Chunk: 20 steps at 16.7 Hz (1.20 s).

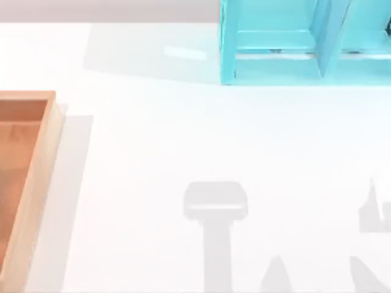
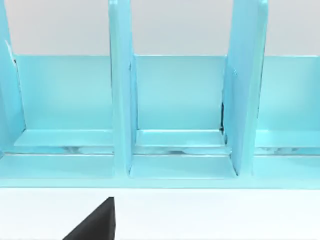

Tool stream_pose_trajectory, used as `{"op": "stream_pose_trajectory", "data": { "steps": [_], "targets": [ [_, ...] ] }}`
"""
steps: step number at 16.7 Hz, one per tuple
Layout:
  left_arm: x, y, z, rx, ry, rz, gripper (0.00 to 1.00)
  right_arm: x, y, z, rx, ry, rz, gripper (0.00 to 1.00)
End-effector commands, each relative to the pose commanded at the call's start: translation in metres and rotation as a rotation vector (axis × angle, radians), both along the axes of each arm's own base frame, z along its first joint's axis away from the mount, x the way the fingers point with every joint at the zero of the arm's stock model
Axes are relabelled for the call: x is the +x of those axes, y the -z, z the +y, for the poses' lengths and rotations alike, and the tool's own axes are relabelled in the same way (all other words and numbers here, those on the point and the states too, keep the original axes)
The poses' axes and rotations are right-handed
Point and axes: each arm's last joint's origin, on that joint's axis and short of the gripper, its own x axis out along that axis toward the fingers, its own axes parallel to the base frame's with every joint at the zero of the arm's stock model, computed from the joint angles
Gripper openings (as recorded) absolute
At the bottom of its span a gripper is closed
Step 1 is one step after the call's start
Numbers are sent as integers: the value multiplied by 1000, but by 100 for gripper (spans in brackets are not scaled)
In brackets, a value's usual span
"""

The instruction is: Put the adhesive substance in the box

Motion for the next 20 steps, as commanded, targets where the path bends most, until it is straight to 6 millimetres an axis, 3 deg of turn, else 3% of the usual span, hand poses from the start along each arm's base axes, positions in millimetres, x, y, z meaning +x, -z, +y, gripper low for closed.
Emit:
{"op": "stream_pose_trajectory", "data": {
  "steps": [5, 8, 11, 20],
  "targets": [
    [-64, 21, 20, -260, -157, 92, 0, 0, 0, 0, 0, 0, 0, 100],
    [-88, 31, 23, -377, -227, 145, 0, 0, 0, 0, 0, 0, 0, 100],
    [-98, 36, 24, -436, -259, 172, 0, 0, 0, 0, 0, 0, 0, 100],
    [-98, 36, 24, -402, -259, 159, 0, 0, 0, 0, 0, 0, 0, 100]
  ]
}}
